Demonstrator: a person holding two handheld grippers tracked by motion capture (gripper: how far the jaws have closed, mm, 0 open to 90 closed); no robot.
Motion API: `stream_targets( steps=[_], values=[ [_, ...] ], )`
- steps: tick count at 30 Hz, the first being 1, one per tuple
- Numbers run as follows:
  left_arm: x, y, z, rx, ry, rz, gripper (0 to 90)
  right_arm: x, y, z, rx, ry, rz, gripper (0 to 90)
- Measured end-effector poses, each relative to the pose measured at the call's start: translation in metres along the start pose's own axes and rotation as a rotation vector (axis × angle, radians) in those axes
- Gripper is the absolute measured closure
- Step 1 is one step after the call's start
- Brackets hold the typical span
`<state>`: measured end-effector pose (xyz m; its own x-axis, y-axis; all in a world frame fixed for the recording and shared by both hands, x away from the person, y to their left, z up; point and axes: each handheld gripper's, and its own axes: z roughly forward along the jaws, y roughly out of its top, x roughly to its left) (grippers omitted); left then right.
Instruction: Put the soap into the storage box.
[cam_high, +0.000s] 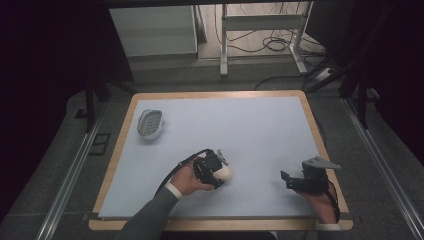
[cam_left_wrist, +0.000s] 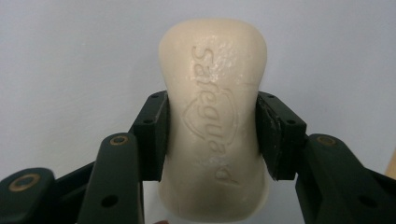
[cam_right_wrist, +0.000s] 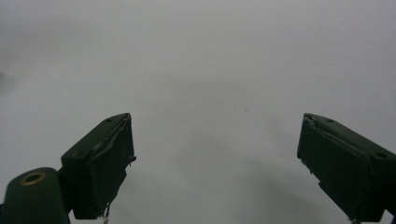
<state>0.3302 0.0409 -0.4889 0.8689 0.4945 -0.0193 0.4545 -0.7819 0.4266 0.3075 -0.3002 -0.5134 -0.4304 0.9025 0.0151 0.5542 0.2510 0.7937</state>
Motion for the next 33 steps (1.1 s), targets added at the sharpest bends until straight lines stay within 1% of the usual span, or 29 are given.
stream_targets(
  steps=[2, 3, 4, 5, 7, 8, 11, 14, 18, 24, 26, 27, 29, 31, 33],
  values=[
    [0.003, -0.001, -0.004, -0.009, 0.003, -0.006, 49.4, 0.0, 0.0, 0.0, 0.0, -0.001, 0.002, 10.6],
    [0.006, -0.003, -0.008, -0.019, 0.011, -0.017, 49.4, 0.0, 0.0, 0.0, 0.001, -0.002, 0.002, 10.6],
    [0.006, -0.003, -0.008, -0.019, 0.011, -0.017, 49.5, 0.0, 0.0, 0.0, 0.001, -0.002, 0.003, 10.6],
    [0.009, -0.005, -0.011, -0.021, 0.014, -0.026, 49.4, 0.0, 0.0, 0.0, 0.003, -0.001, 0.004, 10.6],
    [0.011, -0.005, -0.012, -0.023, 0.018, -0.03, 49.4, 0.0, -0.001, 0.001, 0.006, -0.001, 0.003, 10.6],
    [0.015, -0.008, -0.014, -0.027, 0.022, -0.042, 49.5, 0.0, -0.001, 0.001, 0.005, -0.001, 0.003, 10.6],
    [0.019, -0.01, -0.017, -0.027, 0.026, -0.048, 49.5, 0.0, -0.001, 0.001, 0.004, -0.001, 0.003, 10.6],
    [0.026, -0.014, -0.021, -0.03, 0.036, -0.069, 49.5, -0.001, -0.001, 0.001, 0.003, -0.002, 0.004, 10.6],
    [0.033, -0.019, -0.025, -0.026, 0.049, -0.087, 49.5, 0.0, -0.001, 0.002, 0.007, -0.002, 0.003, 10.6],
    [0.044, -0.025, -0.029, -0.033, 0.058, -0.117, 49.5, 0.001, 0.0, 0.001, 0.003, 0.003, 0.0, 10.6],
    [0.048, -0.027, -0.031, -0.036, 0.061, -0.13, 49.5, 0.0, -0.001, 0.002, 0.003, 0.002, 0.0, 10.6],
    [0.052, -0.029, -0.033, -0.049, 0.064, -0.151, 49.5, 0.0, -0.001, 0.002, 0.004, 0.001, 0.001, 10.6],
    [0.054, -0.03, -0.035, -0.045, 0.067, -0.152, 49.5, 0.0, -0.001, 0.002, 0.006, 0.0, 0.004, 10.6],
    [0.059, -0.033, -0.039, -0.061, 0.067, -0.176, 49.5, 0.0, -0.001, 0.002, 0.003, 0.0, 0.003, 10.6],
    [0.061, -0.034, -0.04, -0.064, 0.07, -0.183, 49.5, 0.0, 0.0, 0.001, 0.002, 0.001, 0.002, 10.6]
  ],
)
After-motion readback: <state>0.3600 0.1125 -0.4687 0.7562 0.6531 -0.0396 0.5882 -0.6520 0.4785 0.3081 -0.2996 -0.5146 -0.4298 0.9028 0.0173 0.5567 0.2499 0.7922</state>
